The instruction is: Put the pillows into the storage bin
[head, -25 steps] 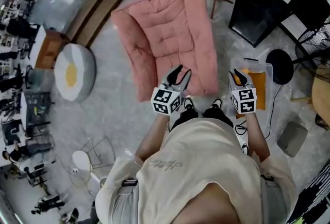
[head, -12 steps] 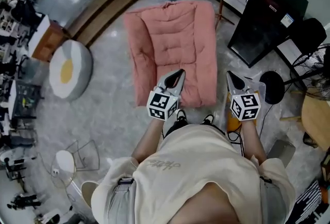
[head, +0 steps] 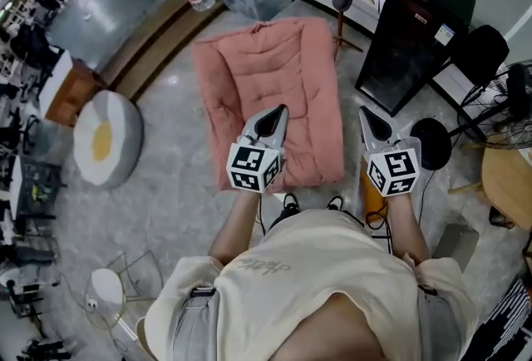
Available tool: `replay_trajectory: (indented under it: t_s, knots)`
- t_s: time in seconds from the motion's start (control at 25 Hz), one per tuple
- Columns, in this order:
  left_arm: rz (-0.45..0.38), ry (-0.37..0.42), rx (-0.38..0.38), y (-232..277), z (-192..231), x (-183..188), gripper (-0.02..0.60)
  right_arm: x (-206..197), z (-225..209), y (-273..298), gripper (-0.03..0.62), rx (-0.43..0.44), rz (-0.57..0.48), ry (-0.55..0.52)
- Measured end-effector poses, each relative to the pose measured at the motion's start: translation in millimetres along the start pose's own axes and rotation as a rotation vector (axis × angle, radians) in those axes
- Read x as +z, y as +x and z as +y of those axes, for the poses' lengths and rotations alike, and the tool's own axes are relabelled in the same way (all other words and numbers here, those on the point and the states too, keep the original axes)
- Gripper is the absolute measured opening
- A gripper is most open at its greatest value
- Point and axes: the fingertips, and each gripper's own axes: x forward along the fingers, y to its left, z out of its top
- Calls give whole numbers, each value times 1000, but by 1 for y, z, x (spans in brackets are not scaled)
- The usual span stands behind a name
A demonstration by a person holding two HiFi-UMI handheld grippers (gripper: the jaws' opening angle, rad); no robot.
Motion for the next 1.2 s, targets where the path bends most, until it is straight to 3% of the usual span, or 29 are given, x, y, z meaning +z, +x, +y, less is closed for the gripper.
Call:
replay_trajectory:
  t_s: [0.36,0.64,0.84,1.2]
  knots:
    - [-17,109,26,10,8,22,15,15,6,-6,0,-23,-61,-23]
    - [2,88,-5,11,0,11,15,10,-3,-12,1,-37,-67,38]
    - [3,35,-1,13,10,5,15,8,-1,-4,0,-10,-59,20]
    - [1,10,0,11,17,0,15,5,3,6,1,17,-46,15]
